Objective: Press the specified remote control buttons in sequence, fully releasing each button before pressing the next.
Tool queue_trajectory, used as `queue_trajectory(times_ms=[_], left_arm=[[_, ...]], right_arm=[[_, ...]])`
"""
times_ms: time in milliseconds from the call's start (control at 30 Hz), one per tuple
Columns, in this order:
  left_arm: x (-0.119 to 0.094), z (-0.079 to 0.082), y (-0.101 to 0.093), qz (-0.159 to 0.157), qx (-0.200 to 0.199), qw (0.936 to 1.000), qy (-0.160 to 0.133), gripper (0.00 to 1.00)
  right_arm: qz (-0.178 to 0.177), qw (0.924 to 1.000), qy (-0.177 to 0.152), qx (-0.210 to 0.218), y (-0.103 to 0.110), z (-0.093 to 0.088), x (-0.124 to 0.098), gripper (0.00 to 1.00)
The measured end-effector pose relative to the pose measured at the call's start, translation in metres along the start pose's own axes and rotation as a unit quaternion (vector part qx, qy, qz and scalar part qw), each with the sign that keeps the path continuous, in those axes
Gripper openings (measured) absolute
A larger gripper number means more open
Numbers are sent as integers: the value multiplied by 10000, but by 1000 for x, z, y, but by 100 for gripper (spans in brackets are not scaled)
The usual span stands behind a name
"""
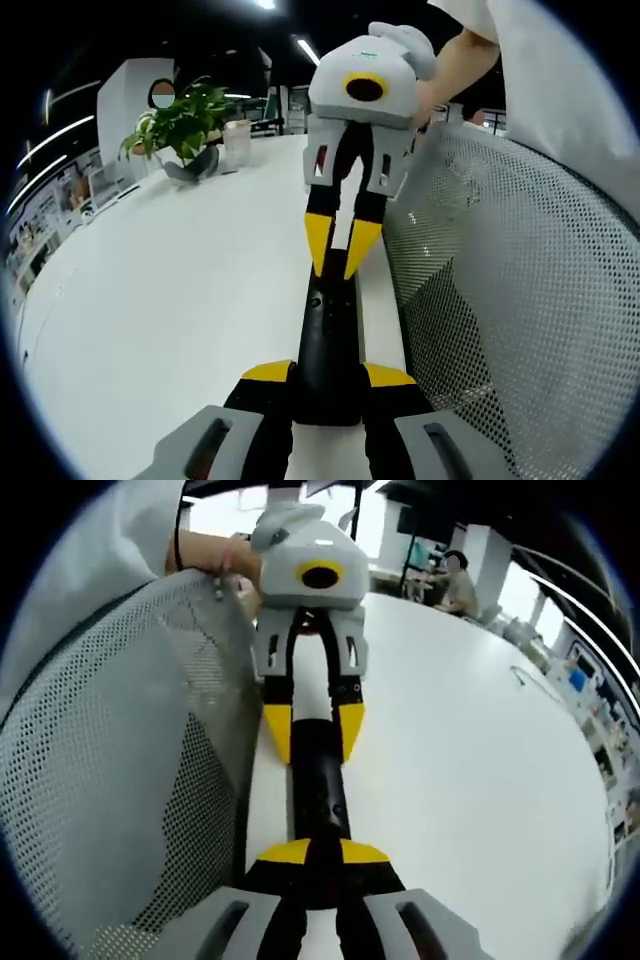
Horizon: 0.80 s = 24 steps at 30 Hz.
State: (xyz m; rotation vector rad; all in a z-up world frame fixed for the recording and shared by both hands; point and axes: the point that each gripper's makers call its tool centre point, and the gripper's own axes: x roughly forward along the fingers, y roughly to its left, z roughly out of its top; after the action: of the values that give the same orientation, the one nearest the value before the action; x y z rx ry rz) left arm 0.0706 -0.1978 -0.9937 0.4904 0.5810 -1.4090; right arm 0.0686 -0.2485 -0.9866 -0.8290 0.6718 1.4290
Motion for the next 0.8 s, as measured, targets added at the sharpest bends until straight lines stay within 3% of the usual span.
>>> queue_trajectory(times_ms=[100, 233, 400, 533, 667, 800], left_arm=[[0, 0, 0, 1, -8, 10000, -8, 25], [0, 0, 0, 0, -6, 10000, -8, 25], [0, -1, 0, 1, -4, 10000, -8, 25], [0, -1, 1, 4, -12, 10000, 0, 25], [1, 0, 1, 4, -14, 10000, -14, 25], [0, 0, 2, 14, -14, 10000, -5, 25]], right_arm=[[48, 9989, 222, -411, 1, 1, 2, 6], [182, 9967, 473, -631, 2, 2, 4, 6], [406, 9961, 702, -348, 0, 1, 5, 6], [729, 9914, 1055, 276, -3, 1, 5, 5], [588, 9918, 1136, 3, 1, 2, 5, 6], [99, 9970, 768, -95, -2, 4, 4, 6]])
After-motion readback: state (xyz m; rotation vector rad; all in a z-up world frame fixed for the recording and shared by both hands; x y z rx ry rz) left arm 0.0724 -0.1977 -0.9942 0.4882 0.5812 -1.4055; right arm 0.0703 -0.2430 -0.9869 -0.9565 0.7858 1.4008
